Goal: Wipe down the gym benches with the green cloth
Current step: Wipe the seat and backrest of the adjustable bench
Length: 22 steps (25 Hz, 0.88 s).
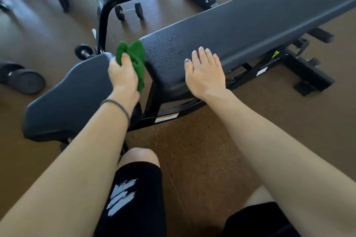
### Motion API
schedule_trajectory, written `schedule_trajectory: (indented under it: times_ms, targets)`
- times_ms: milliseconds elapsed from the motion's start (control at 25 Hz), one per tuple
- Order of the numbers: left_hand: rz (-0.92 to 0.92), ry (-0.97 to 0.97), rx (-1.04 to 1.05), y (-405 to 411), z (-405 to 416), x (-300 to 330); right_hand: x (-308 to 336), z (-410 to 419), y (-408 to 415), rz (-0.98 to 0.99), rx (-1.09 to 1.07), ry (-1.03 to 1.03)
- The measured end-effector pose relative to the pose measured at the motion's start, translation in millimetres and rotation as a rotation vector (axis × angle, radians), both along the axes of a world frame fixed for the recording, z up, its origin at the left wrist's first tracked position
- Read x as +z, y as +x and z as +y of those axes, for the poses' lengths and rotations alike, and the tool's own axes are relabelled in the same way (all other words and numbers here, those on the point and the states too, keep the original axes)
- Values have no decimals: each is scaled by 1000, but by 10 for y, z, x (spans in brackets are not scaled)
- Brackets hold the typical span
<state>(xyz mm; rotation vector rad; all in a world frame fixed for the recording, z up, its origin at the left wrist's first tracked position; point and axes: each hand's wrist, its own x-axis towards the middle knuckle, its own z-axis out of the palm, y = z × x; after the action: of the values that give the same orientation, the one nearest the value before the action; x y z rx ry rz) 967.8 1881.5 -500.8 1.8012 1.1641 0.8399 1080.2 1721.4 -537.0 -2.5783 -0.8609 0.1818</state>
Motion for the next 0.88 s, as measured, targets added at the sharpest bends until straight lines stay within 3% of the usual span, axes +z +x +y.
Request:
schedule_trajectory:
  times_ms: [40, 160, 240, 440, 760, 880]
  targets:
    - [7, 27, -59, 127, -121, -42, 4, -22, 18, 7, 10, 14]
    - [404, 426, -507, 366, -569, -211, 22, -89, 83, 12, 41, 44]
    - [545, 518, -631, 347, -654, -208, 24, -136, 120, -7, 63, 50]
    - [567, 573, -668, 405, -416, -292, -8, -35, 315, -64, 12, 39]
    - [595, 547, -741, 1240, 221, -230, -58, 464, 320, -248, -329, 53]
    - [618, 532, -777, 1017, 175, -169, -56, 422, 339, -232, -315, 81]
